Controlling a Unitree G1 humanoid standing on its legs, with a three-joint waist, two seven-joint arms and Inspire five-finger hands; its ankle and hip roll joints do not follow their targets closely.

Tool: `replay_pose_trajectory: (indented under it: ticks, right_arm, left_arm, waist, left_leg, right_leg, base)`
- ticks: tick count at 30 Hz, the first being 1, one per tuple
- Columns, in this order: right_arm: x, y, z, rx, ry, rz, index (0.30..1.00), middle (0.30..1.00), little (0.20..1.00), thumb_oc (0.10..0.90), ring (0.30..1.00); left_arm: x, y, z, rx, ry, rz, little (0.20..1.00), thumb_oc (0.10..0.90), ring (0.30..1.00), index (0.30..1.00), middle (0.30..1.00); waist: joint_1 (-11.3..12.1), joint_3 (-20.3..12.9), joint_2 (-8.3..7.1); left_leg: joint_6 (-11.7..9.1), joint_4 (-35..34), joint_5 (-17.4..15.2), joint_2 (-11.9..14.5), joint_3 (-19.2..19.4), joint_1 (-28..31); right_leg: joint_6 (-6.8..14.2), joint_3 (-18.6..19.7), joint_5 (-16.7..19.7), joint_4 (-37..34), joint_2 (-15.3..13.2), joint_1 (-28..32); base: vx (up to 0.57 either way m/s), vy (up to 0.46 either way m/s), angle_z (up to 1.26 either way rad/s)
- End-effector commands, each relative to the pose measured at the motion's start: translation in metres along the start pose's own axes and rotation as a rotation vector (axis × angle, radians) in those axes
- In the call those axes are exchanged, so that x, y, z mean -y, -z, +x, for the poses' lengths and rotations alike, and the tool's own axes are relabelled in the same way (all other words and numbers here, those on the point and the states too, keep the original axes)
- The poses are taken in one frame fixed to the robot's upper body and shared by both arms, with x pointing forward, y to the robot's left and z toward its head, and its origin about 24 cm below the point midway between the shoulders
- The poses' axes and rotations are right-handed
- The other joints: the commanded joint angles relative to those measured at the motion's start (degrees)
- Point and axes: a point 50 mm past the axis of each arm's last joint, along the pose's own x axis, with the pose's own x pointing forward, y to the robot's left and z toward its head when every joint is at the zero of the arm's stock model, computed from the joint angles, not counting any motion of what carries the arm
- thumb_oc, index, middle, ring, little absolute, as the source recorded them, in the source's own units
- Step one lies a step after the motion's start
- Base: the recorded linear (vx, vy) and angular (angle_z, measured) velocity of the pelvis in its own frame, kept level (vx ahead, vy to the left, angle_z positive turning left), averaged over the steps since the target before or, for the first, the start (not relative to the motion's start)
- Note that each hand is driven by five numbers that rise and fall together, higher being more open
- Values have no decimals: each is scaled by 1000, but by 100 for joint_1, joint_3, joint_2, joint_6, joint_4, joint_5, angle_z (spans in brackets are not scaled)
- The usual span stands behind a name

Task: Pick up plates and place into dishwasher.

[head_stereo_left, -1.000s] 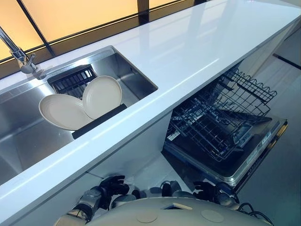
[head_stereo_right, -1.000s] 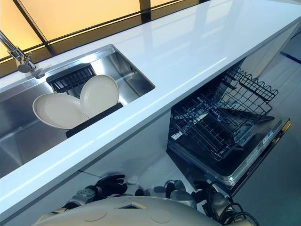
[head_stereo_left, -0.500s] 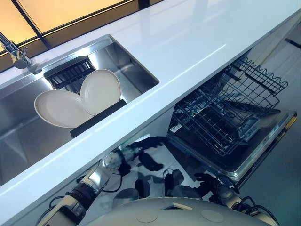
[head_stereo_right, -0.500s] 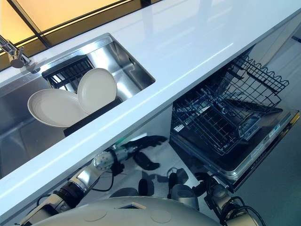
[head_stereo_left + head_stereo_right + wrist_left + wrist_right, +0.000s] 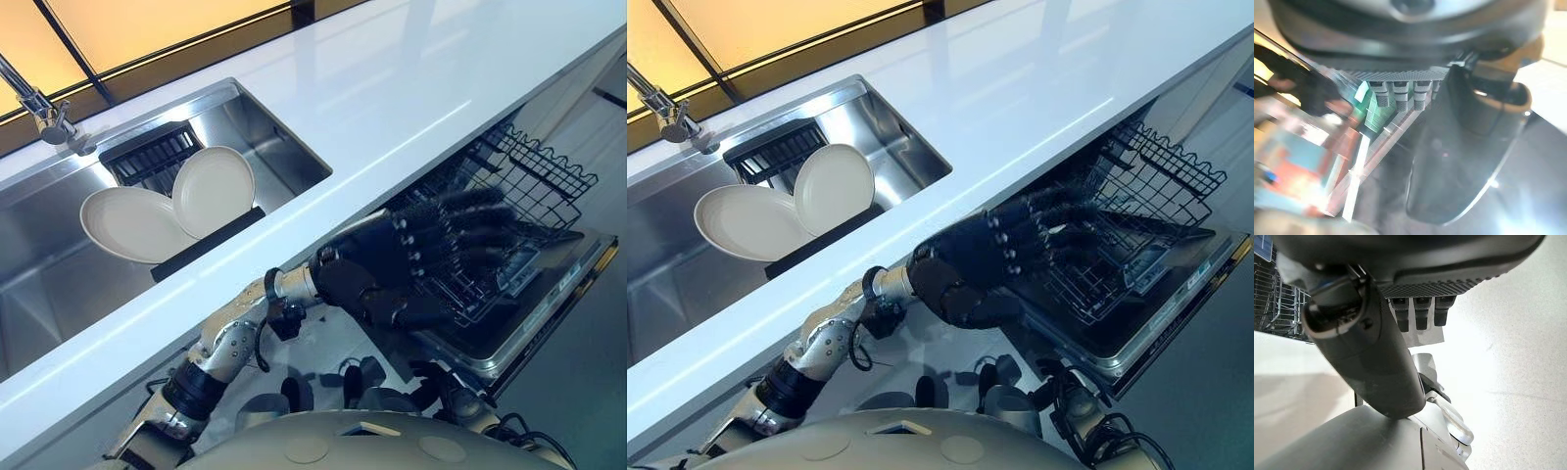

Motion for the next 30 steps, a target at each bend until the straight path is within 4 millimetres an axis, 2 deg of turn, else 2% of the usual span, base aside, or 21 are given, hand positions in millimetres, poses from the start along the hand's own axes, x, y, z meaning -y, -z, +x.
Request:
replay_pose_trajectory:
  ticks: [1, 4, 7, 9, 10, 13, 14, 16, 17, 19, 20, 22, 23, 30]
  right_arm:
    - [-27, -22, 2, 69, -64, -4, 900, 900, 900, 800, 900]
    - [-30, -17, 1, 62, -64, 3, 900, 900, 900, 800, 900]
    - [-32, -9, -1, 57, -63, 9, 900, 900, 900, 800, 900]
    - [-32, -5, -2, 52, -64, 12, 900, 900, 900, 800, 900]
    - [-29, -3, -2, 44, -63, 4, 900, 900, 900, 800, 900]
    - [-21, -2, -1, 36, -63, -14, 900, 900, 900, 800, 900]
    - [-18, -2, -1, 35, -62, -17, 900, 900, 900, 800, 900]
    - [-13, -3, 0, 36, -61, -20, 900, 900, 900, 800, 900]
    - [-8, -2, 0, 34, -57, -25, 900, 900, 900, 800, 900]
    - [-5, -2, 0, 35, -55, -29, 900, 900, 900, 800, 900]
    - [-1, -2, 0, 35, -52, -32, 900, 900, 900, 800, 900]
    - [1, -1, 0, 33, -51, -34, 900, 900, 900, 800, 900]
    - [5, 1, -1, 28, -49, -43, 900, 900, 900, 800, 900]
    - [14, 7, -2, 3, -38, -83, 900, 900, 900, 800, 900]
  left_arm:
    - [14, -65, 11, 373, -3, 202, 900, 800, 900, 900, 900]
    - [15, -101, -12, 471, -244, 570, 900, 800, 900, 900, 900]
    - [22, -140, -36, 484, -533, 1044, 900, 800, 900, 900, 900]
    - [27, -159, -43, 394, -708, 1438, 900, 800, 900, 900, 900]
    - [28, -176, -47, 264, -812, 1779, 900, 800, 900, 900, 900]
    - [28, -218, -51, -5, -913, 2217, 900, 800, 900, 900, 900]
    - [28, -232, -51, -91, -922, 2305, 900, 800, 900, 900, 900]
    - [29, -248, -50, -213, -910, 2425, 900, 800, 900, 900, 900]
    - [31, -264, -51, -319, -917, 2492, 900, 800, 900, 900, 900]
    - [32, -275, -50, -413, -905, 2550, 900, 800, 900, 900, 900]
    - [32, -287, -51, -515, -906, 2570, 900, 800, 900, 900, 900]
    - [31, -293, -50, -591, -884, 2597, 900, 800, 900, 900, 900]
    - [30, -296, -50, -706, -825, 2679, 900, 800, 900, 900, 900]
    - [26, -309, -37, -990, -688, 2734, 900, 800, 900, 900, 900]
  waist:
    - [114, -194, -102]
    - [194, -227, -105]
    - [281, -281, -101]
    - [315, -328, -101]
    - [324, -363, -79]
    - [288, -476, -19]
    - [273, -496, 1]
    - [245, -514, 21]
    - [203, -533, 73]
    - [176, -535, 111]
    - [129, -535, 165]
    - [102, -525, 197]
    - [55, -526, 247]
    - [-86, -527, 361]
  left_leg:
    - [193, 75, -568, -324, 226, 7]
    - [165, 84, -549, -315, 188, -10]
    - [145, 93, -530, -328, 114, -31]
    - [128, 98, -515, -325, 89, -47]
    - [123, 94, -526, -325, 78, -22]
    - [122, 71, -492, -322, 130, -49]
    - [117, 71, -493, -318, 158, -46]
    - [114, 73, -492, -315, 195, -45]
    - [113, 72, -495, -311, 238, -35]
    - [112, 73, -493, -310, 269, -27]
    - [117, 75, -495, -314, 295, -12]
    - [125, 78, -499, -317, 311, 0]
    - [136, 75, -502, -328, 324, 14]
    - [176, 83, -538, -360, 412, 81]
  right_leg:
    - [503, 72, -505, 92, -59, 310]
    - [497, -5, -523, 75, -64, 333]
    - [480, -77, -578, 71, -59, 363]
    - [469, -100, -610, 79, -53, 371]
    - [465, -100, -653, 87, -37, 403]
    - [463, -87, -657, 97, -23, 366]
    - [467, -83, -662, 109, -22, 362]
    - [474, -62, -666, 125, -22, 352]
    - [487, -40, -667, 140, -25, 344]
    - [498, -22, -662, 154, -29, 336]
    - [514, 10, -661, 183, -38, 325]
    - [522, 39, -667, 209, -41, 318]
    - [536, 67, -673, 236, -46, 311]
    - [586, 100, -698, 313, -78, 304]
  base:
    - [9, -20, 6]
    - [0, -14, 7]
    - [12, 3, 6]
    - [36, 20, 7]
    - [55, 34, 11]
    - [34, 27, 12]
    - [28, 14, 16]
    - [25, 11, 11]
    - [23, 16, 4]
    - [9, 16, -1]
    - [22, 44, -5]
    - [23, 52, -5]
    - [21, 52, -3]
    - [38, 60, -4]
